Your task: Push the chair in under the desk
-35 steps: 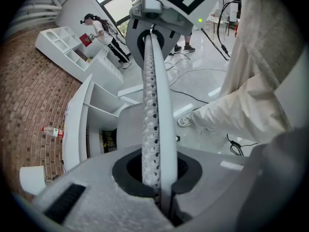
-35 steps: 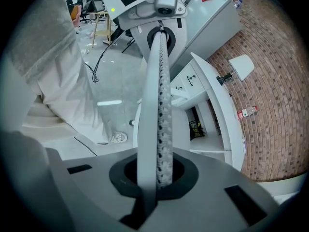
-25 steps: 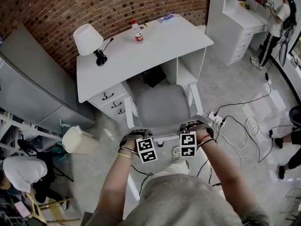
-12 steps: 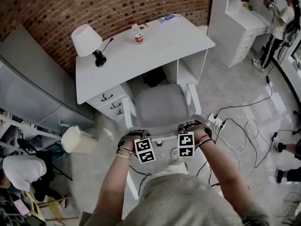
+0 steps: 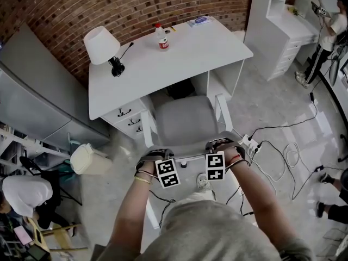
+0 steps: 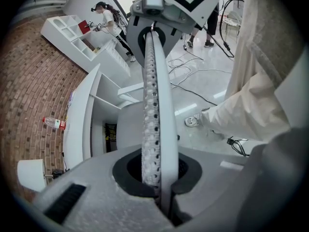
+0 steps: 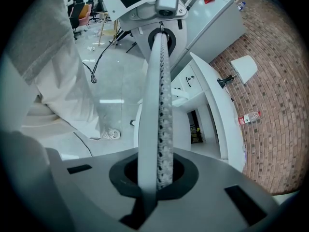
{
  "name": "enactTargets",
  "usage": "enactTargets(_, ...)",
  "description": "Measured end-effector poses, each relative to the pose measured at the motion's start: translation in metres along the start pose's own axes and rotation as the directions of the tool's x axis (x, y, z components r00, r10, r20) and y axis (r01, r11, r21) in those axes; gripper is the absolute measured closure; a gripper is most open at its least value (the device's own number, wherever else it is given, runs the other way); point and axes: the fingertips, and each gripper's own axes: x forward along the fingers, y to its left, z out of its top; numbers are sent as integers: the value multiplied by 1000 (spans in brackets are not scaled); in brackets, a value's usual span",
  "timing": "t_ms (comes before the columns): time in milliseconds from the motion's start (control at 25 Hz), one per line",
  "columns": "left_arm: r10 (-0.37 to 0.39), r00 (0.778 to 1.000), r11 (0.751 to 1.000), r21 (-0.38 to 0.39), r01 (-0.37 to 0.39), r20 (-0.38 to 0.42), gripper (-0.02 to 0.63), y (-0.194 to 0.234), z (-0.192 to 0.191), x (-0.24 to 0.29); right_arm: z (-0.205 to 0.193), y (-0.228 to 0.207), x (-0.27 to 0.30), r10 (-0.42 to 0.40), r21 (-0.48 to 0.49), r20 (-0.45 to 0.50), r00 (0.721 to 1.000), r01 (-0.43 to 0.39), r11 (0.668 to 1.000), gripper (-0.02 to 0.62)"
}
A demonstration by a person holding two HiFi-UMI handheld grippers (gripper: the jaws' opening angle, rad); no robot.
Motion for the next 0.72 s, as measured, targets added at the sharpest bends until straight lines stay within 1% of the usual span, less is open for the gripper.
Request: enactTargets(720,15,1000,998,-56,-16,-22,592,29,12,14,-20,-33,14,11,-54,23,1000,-10,998,586)
